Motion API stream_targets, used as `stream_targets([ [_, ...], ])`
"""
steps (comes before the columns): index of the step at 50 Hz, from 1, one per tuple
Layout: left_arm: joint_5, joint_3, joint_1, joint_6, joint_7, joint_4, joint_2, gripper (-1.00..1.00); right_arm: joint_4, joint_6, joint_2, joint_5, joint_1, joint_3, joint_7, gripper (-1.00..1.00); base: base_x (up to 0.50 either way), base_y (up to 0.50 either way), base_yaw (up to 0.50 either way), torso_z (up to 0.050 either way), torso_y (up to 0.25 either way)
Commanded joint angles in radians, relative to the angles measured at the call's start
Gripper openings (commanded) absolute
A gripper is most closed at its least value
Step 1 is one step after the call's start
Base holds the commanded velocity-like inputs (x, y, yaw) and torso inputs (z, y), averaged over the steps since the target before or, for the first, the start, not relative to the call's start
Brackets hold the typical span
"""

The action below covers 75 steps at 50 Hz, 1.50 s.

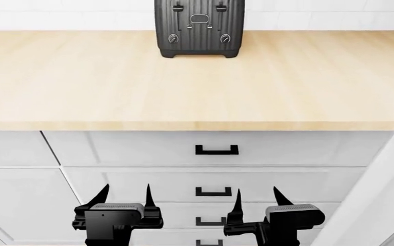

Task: Push down the lever of the toaster to turn it on.

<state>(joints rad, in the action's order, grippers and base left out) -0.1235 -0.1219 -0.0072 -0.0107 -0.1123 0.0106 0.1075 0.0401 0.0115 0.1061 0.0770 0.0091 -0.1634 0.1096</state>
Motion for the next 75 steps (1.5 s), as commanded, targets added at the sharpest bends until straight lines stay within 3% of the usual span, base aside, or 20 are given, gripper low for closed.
stream_targets([
  [1,-0.016,-0.013,0.001,0.006,-0.008,-0.006,0.011,1.00,0.006,0.000,0.010,0.014,0.001,-0.013,0.009,1.00,0.00,0.00,0.00,0.050,0.000],
  [35,-0.044,-0.035,0.011,0.016,-0.043,-0.044,0.039,1.00,-0.037,0.016,0.025,0.078,-0.017,-0.028,0.032,1.00,0.00,0.00,0.00,0.050,0.000],
  [41,-0.095,0.026,0.065,0.100,-0.091,-0.343,0.085,1.00,-0.322,-0.050,0.075,-0.009,-0.092,-0.050,0.083,1.00,0.00,0.00,0.00,0.017,0.000],
  [45,-0.166,0.086,0.081,0.234,-0.141,-0.684,0.144,1.00,-0.679,-0.231,0.116,-0.076,-0.117,-0.060,0.103,1.00,0.00,0.00,0.00,0.000,0.000],
  [49,-0.200,0.106,0.025,0.335,-0.186,-0.834,0.166,1.00,-0.909,-0.393,0.133,-0.115,-0.088,-0.074,0.099,1.00,0.00,0.00,0.00,0.000,0.000],
  [55,-0.210,0.103,-0.037,0.381,-0.210,-0.863,0.174,1.00,-1.018,-0.464,0.141,-0.130,-0.076,-0.077,0.099,1.00,0.00,0.00,0.00,0.000,0.000],
  [68,-0.204,0.098,-0.045,0.374,-0.220,-0.842,0.187,1.00,-0.941,-0.451,0.131,-0.056,-0.010,-0.040,0.084,1.00,0.07,0.00,0.00,0.000,0.000],
  [75,-0.213,0.104,-0.026,0.359,-0.219,-0.838,0.193,1.00,-1.010,-0.455,0.146,-0.077,-0.078,-0.062,0.100,1.00,0.47,0.00,0.00,0.000,0.000],
])
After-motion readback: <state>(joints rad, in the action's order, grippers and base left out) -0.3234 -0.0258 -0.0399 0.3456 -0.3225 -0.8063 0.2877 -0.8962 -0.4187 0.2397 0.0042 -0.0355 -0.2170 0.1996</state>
